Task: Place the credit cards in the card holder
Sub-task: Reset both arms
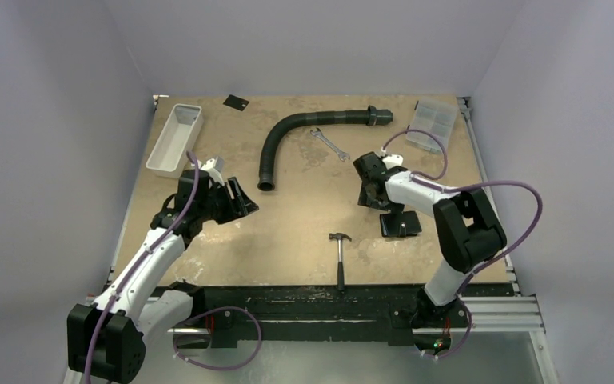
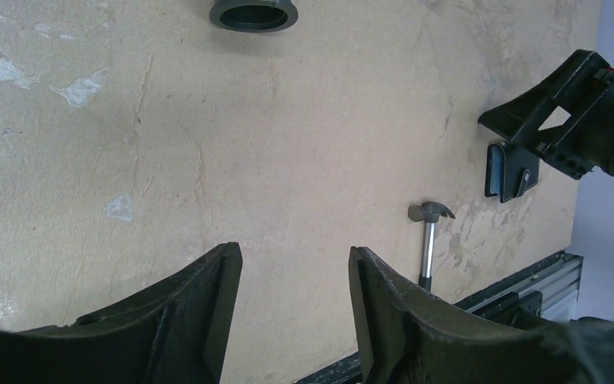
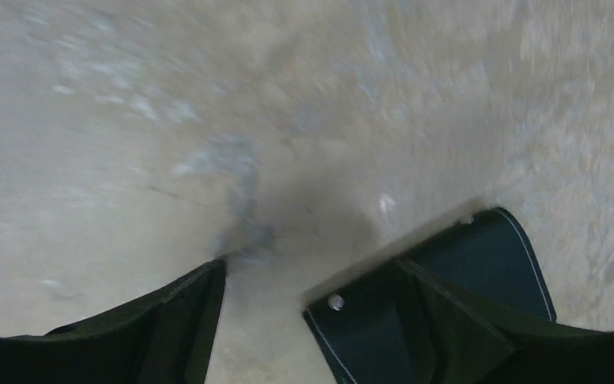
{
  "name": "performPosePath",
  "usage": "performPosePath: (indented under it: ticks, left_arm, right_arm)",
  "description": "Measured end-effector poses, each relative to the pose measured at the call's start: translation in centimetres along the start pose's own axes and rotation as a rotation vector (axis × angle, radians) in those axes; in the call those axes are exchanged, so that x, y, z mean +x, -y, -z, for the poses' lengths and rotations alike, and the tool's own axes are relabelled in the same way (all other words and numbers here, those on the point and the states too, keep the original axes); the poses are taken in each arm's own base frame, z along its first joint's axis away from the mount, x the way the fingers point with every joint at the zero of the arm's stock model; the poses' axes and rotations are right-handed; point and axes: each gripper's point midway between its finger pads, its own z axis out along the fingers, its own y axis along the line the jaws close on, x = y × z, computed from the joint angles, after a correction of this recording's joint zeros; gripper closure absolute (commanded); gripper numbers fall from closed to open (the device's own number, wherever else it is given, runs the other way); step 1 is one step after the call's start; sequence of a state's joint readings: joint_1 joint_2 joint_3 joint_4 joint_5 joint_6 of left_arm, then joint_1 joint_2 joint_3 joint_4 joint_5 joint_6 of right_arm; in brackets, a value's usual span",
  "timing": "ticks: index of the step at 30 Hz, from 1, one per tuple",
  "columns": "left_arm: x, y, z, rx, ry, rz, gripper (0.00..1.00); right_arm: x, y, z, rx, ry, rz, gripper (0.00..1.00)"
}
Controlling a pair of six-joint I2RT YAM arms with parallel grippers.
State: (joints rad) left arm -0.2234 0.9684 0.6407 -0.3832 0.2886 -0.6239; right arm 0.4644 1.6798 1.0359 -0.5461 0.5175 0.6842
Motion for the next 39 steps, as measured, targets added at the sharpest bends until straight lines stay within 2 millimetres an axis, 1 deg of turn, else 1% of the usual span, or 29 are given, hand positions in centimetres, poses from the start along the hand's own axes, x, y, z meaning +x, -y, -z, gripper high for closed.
performPosePath:
  ticks: [1,2,4,6,10,12,14,16,18,19,20,21,22,23,24,25,26,27,29,31,32,33,34,35,37,39]
  left_arm:
    - [0.0,0.0,0.0,0.001,0.001,-0.001,0.44]
    - [-0.1,0.1,0.1,0.003,0.003,-0.001,0.44]
    - [-0.1,0.1,0.2,0.005,0.007,-0.003,0.44]
    - [-0.1,0.2,0.3,0.007,0.01,-0.006,0.44]
    - [-0.1,0.2,0.3,0.009,0.01,-0.012,0.44]
    - [-0.2,0.3,0.4,0.011,0.009,-0.013,0.44]
    - [-0.2,0.4,0.4,0.014,0.01,-0.013,0.43]
    - [-0.4,0.6,0.5,0.02,0.011,-0.014,0.41]
    - [-0.7,1.0,0.8,0.025,0.01,-0.015,0.39]
    - [-1.1,1.5,1.1,0.032,0.013,-0.018,0.39]
    - [-1.7,2.1,1.5,0.043,0.023,-0.023,0.38]
    - [-2.5,2.9,2.0,0.059,0.037,-0.033,0.37]
    - [-3.2,3.6,2.5,0.075,0.053,-0.043,0.36]
    - [-4.5,4.9,3.3,0.103,0.08,-0.057,0.34]
    - [-5.5,5.9,4.1,0.126,0.106,-0.07,0.31]
    - [-6.8,7.2,5.1,0.156,0.143,-0.09,0.3]
    - [-7.9,8.4,6.2,0.182,0.178,-0.11,0.3]
    - [-9.4,10.0,7.7,0.215,0.227,-0.14,0.29]
    - [-12.1,12.8,10.7,0.274,0.325,-0.192,0.29]
    - [-14.2,15.1,13.7,0.321,0.411,-0.24,0.28]
    - [-15.0,15.9,14.7,0.338,0.444,-0.257,0.28]
    - [-15.9,17.1,16.3,0.36,0.488,-0.284,0.27]
    - [-16.3,17.5,17.0,0.37,0.508,-0.292,0.27]
    - [-16.9,18.2,18.1,0.382,0.54,-0.306,0.26]
    - [-17.6,19.0,19.5,0.394,0.584,-0.32,0.26]
    - [-18.3,19.5,20.8,0.396,0.627,-0.332,0.26]
  right_arm:
    - [1.0,0.7,-0.7,0.032,-0.023,-0.007,0.24]
    - [1.6,1.5,-1.1,0.054,-0.032,-0.04,0.28]
    - [1.6,2.9,-0.8,0.078,-0.028,-0.106,0.36]
    - [2.6,5.1,-0.7,0.113,-0.049,-0.182,0.4]
    - [4.5,8.5,0.3,0.102,-0.08,-0.362,0.39]
    - [5.7,10.2,1.2,0.115,-0.086,-0.425,0.36]
    - [6.1,11.0,2.0,0.118,-0.085,-0.439,0.28]
    - [5.3,11.2,3.0,0.107,-0.064,-0.433,0.2]
    - [3.1,11.1,4.4,0.077,-0.024,-0.412,0.09]
    - [1.5,10.9,5.4,0.051,0.007,-0.4,0.05]
    - [-0.6,10.6,6.7,0.014,0.053,-0.385,0.02]
    - [-2.9,10.2,8.3,-0.038,0.11,-0.374,0.01]
    - [-5.1,9.8,10.3,-0.103,0.169,-0.371,0.01]
    - [-7.0,9.6,12.5,-0.174,0.235,-0.364,0.01]
    - [-8.6,9.5,15.0,-0.251,0.304,-0.359,0.01]
    - [-9.7,9.5,17.1,-0.314,0.364,-0.357,0.01]
    - [-10.8,9.7,19.8,-0.387,0.438,-0.353,0.01]
    - [-11.5,10.2,22.3,-0.448,0.508,-0.351,0.01]
    - [-12.5,11.4,26.7,-0.532,0.625,-0.348,0.01]
    - [-13.3,12.7,30.5,-0.582,0.724,-0.347,0.01]
    - [-13.7,13.2,31.7,-0.593,0.756,-0.346,0.01]
    - [-14.3,13.7,33.1,-0.599,0.79,-0.342,0.01]
    - [-14.7,14.1,34.2,-0.603,0.818,-0.338,0.01]
    - [-15.1,14.4,35.0,-0.604,0.837,-0.332,0.01]
    - [-15.4,15.0,36.2,-0.601,0.861,-0.325,0.01]
    - [-15.4,15.4,36.9,-0.601,0.879,-0.319,0.01]
